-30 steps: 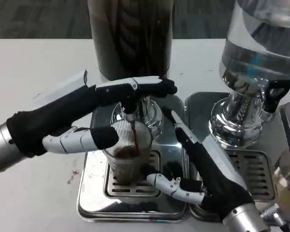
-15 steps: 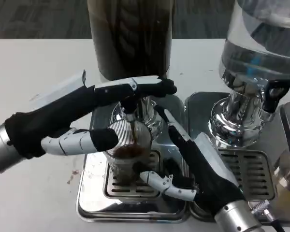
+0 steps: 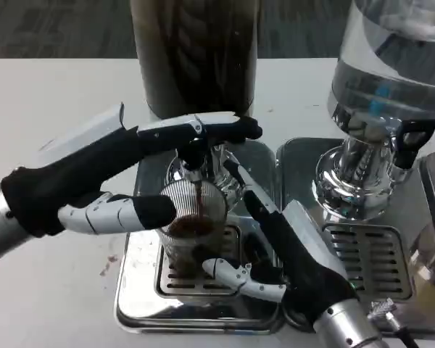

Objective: Grasp the cup under the faucet to collect the drink, then remove the cup.

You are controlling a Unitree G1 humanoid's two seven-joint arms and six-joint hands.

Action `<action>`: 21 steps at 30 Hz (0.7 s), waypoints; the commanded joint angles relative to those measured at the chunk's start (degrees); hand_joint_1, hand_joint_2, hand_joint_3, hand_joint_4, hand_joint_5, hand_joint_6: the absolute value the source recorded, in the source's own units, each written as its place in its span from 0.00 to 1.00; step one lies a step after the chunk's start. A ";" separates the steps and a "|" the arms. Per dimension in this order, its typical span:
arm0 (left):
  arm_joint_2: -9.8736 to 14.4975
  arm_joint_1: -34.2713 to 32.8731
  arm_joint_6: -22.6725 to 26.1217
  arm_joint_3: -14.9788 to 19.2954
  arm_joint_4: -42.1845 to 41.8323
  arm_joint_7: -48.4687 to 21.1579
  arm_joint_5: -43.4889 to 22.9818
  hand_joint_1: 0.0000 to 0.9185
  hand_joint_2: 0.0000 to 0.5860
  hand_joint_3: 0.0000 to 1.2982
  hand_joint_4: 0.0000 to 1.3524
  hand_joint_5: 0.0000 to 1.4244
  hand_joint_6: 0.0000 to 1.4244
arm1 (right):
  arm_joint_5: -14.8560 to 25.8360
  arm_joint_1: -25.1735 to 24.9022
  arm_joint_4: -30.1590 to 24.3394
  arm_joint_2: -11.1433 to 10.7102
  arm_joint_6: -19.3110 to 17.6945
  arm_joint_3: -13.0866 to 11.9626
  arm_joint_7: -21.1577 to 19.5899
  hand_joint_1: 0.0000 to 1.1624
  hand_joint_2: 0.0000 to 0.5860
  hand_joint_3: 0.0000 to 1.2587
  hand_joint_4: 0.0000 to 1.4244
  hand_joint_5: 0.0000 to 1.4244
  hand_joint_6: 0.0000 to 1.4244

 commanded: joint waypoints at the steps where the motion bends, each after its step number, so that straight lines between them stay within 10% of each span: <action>1: 0.76 0.97 -1.34 0.17 -0.34 1.24 2.19 0.00 0.16 0.15 0.09 0.13 0.09 | 0.17 -1.09 0.70 0.32 -1.20 0.33 -0.38 0.53 0.39 0.00 0.00 0.00 0.01; 21: -0.10 4.06 -3.87 6.27 1.58 11.71 5.13 0.00 0.10 0.13 0.07 0.11 0.09 | 1.37 -1.36 2.36 0.86 -2.64 0.14 -0.64 0.53 0.39 0.00 0.00 0.00 0.01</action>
